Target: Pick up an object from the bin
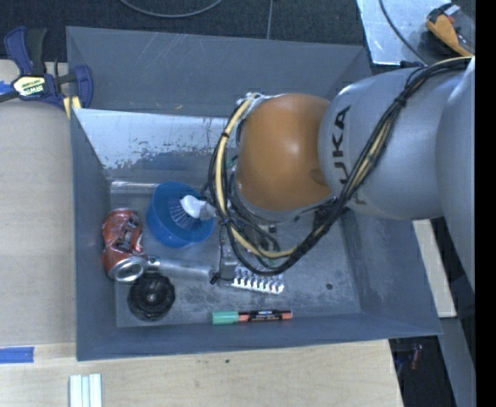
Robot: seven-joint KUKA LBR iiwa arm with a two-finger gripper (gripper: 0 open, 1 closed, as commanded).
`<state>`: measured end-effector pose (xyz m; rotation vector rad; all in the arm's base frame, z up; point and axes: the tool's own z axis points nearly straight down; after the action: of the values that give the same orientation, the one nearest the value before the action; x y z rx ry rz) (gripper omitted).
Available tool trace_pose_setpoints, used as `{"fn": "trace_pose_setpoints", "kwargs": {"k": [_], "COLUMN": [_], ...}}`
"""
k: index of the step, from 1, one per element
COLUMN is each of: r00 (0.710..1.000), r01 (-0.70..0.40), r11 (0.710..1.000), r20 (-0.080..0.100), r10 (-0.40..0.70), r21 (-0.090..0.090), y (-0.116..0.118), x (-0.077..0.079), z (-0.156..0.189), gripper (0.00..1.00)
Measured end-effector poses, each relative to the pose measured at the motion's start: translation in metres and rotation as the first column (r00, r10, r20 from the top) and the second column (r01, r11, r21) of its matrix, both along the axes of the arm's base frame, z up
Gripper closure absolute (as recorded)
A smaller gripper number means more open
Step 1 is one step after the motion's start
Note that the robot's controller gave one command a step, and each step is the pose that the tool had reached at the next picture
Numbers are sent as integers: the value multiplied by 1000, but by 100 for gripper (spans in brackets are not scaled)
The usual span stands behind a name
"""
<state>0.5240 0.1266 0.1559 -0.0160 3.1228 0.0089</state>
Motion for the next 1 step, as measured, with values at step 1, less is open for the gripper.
{"fn": "trace_pose_setpoints", "kwargs": {"k": [1], "r00": [995], "r01": [99], "r11": [995], "r20": [-13], "r10": [-99], "r21": [-2], "y": [-6], "x": [-13], "z": [-56], "gripper": [0]}}
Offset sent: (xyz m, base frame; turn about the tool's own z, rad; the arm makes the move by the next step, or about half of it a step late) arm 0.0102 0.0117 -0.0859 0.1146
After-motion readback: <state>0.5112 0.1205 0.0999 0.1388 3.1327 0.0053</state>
